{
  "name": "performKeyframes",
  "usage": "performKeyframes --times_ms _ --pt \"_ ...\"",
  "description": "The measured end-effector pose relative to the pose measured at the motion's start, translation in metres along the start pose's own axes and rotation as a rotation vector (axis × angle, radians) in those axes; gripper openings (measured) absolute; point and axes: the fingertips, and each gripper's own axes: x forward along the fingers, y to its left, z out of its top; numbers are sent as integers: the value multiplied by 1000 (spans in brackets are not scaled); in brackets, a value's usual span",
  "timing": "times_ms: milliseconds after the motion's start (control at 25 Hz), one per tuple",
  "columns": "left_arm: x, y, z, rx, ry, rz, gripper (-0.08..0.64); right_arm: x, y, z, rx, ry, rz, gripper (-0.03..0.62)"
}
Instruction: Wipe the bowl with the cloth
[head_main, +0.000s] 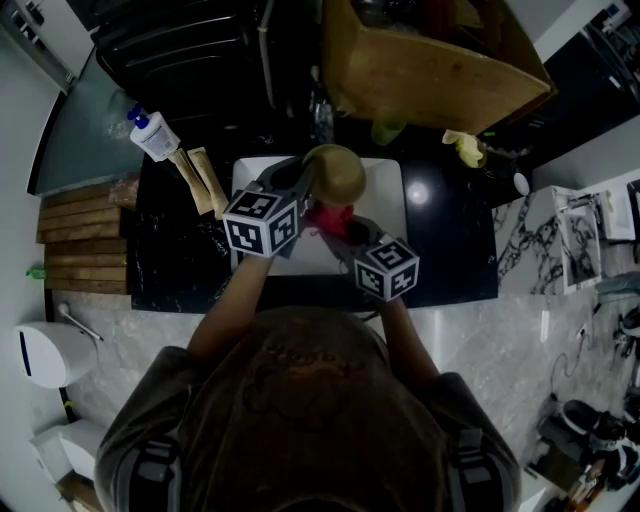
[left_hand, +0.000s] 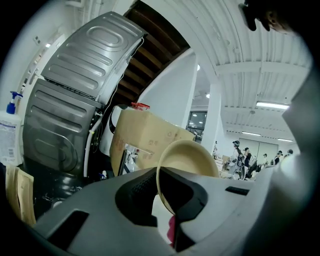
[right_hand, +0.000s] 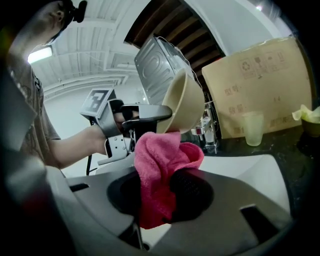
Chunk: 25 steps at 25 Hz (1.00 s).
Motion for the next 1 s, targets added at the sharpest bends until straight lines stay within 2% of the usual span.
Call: performKeyframes --times_ms 280,560,760,1000 --pt "-7 27 6 5 -12 72 17 -16 8 8 -26 -8 29 110" --pt "-8 46 -9 4 29 115 17 -34 25 39 -71 -58 46 111" --pt "-5 43 -27 32 84 115 17 -41 31 65 -93 -88 41 111" --pt "-1 16 -37 119 116 74 18 -28 26 71 -126 -59 12 112"
